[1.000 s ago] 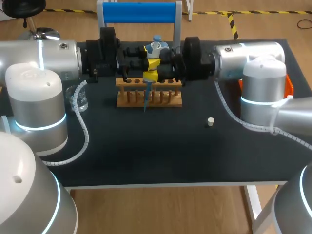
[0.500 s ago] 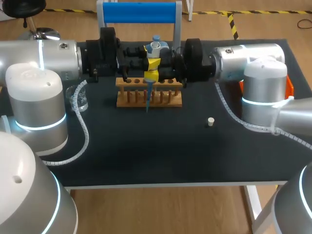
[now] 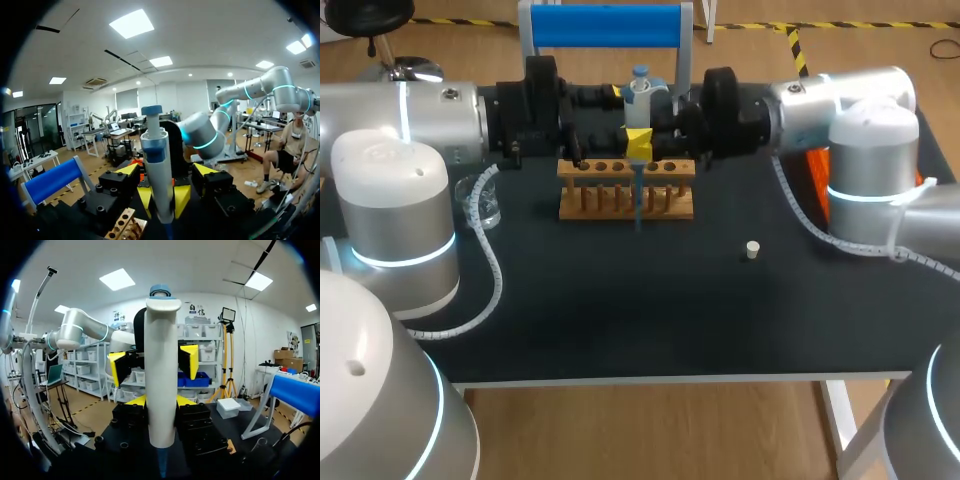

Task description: Invert the test tube, pick up the pipette, mount the tip to pipette, aspirate from beaker and dispense into the tube, eject the tip, return the pipette, and cap with the stopper.

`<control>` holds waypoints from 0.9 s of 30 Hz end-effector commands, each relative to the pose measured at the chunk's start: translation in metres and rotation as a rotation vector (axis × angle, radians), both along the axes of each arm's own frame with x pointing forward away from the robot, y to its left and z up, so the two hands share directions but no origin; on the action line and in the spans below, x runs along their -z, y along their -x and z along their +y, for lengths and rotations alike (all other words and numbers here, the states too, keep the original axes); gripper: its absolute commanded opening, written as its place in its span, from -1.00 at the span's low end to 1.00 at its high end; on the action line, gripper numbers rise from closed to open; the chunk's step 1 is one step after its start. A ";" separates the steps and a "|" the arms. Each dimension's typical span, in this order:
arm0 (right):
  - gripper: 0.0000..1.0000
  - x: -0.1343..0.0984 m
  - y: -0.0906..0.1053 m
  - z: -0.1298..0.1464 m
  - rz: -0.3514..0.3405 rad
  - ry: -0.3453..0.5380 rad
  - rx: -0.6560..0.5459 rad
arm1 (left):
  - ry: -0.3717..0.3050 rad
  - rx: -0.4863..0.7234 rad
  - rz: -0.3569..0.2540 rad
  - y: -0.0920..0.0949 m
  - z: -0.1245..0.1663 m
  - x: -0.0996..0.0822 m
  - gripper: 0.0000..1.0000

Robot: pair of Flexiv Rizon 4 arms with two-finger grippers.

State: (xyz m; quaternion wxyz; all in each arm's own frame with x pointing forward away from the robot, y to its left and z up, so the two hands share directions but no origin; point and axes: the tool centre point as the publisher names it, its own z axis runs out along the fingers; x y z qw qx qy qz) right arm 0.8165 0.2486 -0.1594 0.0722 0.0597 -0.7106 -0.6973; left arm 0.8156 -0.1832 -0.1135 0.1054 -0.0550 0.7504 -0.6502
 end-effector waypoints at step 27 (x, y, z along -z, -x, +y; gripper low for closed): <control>-1.00 -0.019 -0.020 -0.163 -0.027 0.031 0.003 | 0.000 -0.001 -0.001 0.000 0.000 0.001 1.00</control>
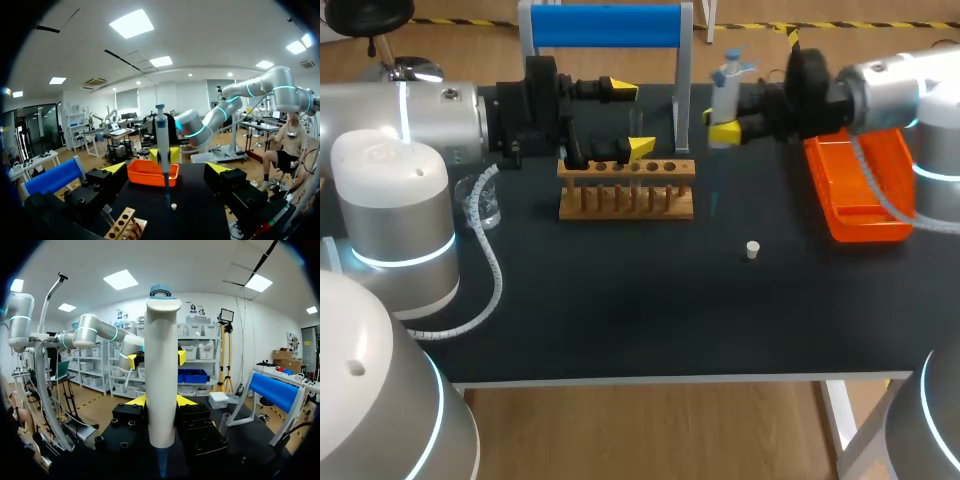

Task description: Invert the test tube, pick up the pipette, mount the tip to pipette, aspirate from beaker and dispense into the tube, eject the tip, return the pipette, and cap with the stopper.

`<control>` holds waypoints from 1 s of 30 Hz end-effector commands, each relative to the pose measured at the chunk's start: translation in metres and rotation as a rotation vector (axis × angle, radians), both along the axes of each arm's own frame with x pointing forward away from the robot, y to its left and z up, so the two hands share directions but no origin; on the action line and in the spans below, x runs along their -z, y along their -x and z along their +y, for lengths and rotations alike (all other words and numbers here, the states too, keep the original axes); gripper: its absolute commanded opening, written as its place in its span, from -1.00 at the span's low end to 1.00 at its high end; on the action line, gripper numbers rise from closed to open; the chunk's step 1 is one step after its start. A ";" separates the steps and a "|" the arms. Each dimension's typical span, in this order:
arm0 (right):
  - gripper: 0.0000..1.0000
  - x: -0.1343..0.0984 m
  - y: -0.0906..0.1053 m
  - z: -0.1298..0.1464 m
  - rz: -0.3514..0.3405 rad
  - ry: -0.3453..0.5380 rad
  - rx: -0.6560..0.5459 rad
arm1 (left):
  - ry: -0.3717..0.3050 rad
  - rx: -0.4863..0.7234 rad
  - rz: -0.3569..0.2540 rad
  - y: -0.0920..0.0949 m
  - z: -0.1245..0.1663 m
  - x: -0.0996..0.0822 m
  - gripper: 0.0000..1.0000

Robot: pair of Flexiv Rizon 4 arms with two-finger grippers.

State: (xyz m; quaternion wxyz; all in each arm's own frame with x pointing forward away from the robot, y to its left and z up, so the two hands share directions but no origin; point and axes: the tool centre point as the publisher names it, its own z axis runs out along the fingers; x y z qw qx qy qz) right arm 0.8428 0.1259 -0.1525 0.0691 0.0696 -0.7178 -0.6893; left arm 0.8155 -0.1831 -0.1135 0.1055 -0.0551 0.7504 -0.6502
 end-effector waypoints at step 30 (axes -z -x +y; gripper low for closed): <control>-1.00 -0.030 -0.040 -0.217 -0.046 0.005 0.039 | 0.000 -0.001 -0.001 0.000 0.000 0.000 1.00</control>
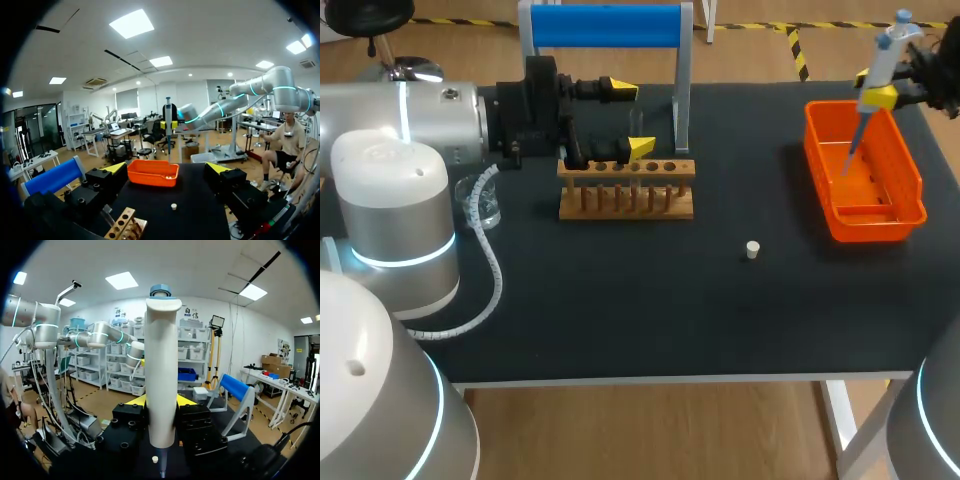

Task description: Invert the test tube, pick up the pipette, mount the tip to pipette, aspirate from beaker and dispense into the tube, eject the tip, return the pipette, and cap with the stopper.

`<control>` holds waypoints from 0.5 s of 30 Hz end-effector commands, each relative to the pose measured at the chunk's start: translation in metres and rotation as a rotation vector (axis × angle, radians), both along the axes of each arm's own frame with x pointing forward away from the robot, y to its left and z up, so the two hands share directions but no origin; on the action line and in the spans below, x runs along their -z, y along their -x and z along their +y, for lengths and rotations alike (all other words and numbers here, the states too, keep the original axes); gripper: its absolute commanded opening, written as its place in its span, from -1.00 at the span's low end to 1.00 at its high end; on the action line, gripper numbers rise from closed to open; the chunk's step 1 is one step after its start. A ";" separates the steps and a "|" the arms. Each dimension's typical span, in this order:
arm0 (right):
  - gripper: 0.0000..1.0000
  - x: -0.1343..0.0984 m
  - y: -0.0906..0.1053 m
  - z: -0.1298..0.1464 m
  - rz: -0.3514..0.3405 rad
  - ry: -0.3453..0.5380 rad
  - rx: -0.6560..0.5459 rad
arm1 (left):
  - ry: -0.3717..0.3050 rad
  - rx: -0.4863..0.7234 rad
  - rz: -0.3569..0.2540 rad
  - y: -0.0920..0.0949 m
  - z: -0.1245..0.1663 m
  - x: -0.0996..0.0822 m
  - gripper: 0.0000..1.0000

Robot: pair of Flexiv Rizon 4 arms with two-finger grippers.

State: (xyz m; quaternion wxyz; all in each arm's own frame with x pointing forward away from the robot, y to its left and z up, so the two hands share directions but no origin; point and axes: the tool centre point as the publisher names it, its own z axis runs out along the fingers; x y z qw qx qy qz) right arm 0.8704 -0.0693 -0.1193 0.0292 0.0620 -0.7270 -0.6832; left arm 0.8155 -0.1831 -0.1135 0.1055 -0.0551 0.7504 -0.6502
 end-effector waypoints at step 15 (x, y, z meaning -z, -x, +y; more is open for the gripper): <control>-1.00 0.017 -0.047 -0.064 0.011 -0.009 -0.049 | 0.000 -0.001 -0.001 0.000 0.000 0.000 1.00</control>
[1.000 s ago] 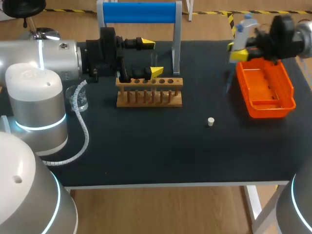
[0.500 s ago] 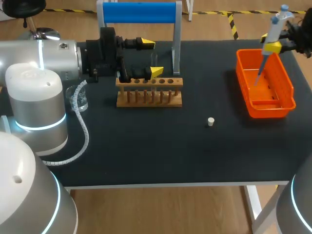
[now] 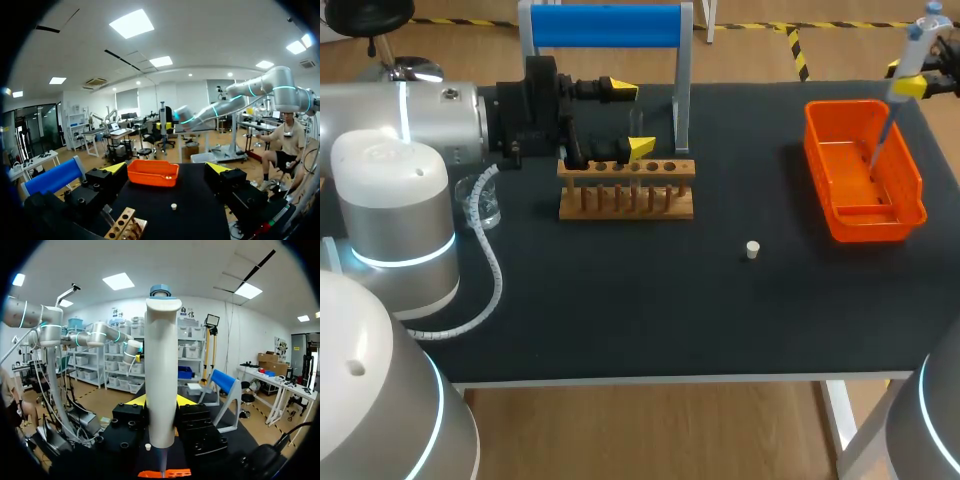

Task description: Invert the test tube, pick up the pipette, mount the tip to pipette, aspirate from beaker and dispense into the tube, eject the tip, return the pipette, and cap with the stopper.

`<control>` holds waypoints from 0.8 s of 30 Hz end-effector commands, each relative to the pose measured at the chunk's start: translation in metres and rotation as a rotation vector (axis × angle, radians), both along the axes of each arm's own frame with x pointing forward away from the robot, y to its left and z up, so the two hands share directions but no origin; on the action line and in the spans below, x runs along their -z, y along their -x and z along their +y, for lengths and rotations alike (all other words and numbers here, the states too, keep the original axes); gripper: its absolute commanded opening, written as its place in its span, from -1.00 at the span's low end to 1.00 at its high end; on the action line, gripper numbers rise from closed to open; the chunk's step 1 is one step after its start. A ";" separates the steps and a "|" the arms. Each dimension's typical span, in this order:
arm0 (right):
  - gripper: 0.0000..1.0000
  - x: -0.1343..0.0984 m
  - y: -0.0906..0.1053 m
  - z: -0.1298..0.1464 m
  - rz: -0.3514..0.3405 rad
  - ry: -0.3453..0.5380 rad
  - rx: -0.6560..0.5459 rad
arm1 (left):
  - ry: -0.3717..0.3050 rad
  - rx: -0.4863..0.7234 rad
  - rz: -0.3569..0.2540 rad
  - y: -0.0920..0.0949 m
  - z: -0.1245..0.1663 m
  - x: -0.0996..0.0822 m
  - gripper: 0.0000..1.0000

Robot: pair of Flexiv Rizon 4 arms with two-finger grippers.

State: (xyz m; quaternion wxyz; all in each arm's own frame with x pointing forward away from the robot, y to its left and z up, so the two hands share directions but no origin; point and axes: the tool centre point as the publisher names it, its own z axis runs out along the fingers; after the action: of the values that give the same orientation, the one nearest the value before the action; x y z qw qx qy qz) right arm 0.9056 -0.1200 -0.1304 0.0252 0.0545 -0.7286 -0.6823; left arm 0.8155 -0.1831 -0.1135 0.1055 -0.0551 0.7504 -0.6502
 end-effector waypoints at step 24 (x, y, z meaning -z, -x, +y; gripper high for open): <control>-1.00 0.036 -0.031 -0.040 0.032 -0.054 -0.051 | 0.000 -0.001 -0.001 0.000 0.000 0.001 1.00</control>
State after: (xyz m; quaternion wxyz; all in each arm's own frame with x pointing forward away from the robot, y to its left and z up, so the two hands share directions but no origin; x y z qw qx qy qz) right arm 0.9308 -0.1580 -0.1651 0.0388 0.0486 -0.7091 -0.7023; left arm 0.8154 -0.1831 -0.1135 0.1055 -0.0551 0.7504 -0.6502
